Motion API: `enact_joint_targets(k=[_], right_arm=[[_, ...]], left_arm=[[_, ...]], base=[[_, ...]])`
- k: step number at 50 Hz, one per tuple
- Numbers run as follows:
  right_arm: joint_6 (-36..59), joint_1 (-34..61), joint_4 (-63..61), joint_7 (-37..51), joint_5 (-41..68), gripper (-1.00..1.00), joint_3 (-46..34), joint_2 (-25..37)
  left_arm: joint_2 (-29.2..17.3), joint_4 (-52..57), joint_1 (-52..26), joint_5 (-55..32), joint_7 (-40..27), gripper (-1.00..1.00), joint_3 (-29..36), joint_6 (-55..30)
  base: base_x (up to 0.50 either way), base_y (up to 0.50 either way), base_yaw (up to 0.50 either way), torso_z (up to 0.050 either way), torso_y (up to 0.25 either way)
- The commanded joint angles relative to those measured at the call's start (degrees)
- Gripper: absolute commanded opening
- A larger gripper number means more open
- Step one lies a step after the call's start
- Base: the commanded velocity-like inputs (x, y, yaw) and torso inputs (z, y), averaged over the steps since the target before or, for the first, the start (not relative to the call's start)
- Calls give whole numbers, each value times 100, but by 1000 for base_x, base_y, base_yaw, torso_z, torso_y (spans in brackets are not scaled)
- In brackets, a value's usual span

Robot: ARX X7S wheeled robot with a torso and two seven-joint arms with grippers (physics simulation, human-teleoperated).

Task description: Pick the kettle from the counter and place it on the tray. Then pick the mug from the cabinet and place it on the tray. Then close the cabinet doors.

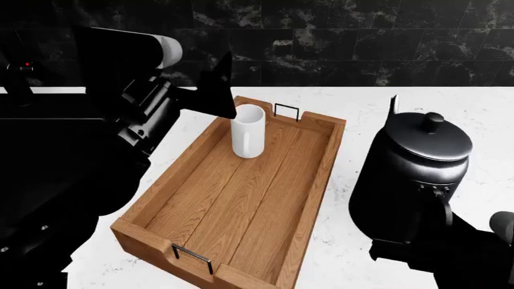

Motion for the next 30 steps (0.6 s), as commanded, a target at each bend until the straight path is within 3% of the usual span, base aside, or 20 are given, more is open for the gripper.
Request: enact_joint_targets(k=[1,10,18,24,30], right_arm=[[5,373,-1,1061,1170,-100,151,252],[-523,1027,18,2624,2470,-100,-416,797],[-857,1394,-1,2873,2581,-100,-898,1081],[-1456,2032,-2,2876,2181,-100,-2137,1424],[-1963,2541,1,2872,1579,-100,-3496,1295]], left_arm=[[-12,-7,7,-36,-21,100,-7,5],[-47,20,-20,-95,-57,100,-46,-14],[-82,35,-8,-111,-76,100,-89,17],[-301,299,-74,-325,-296,100,-353,-99],[-752,808,135,-507,-611,100,-694,-227]], base=[[0,0,0,0,0],[0,0,0,0,0],[0,0,0,0,0],[0,0,0,0,0],[0,0,0,0,0]])
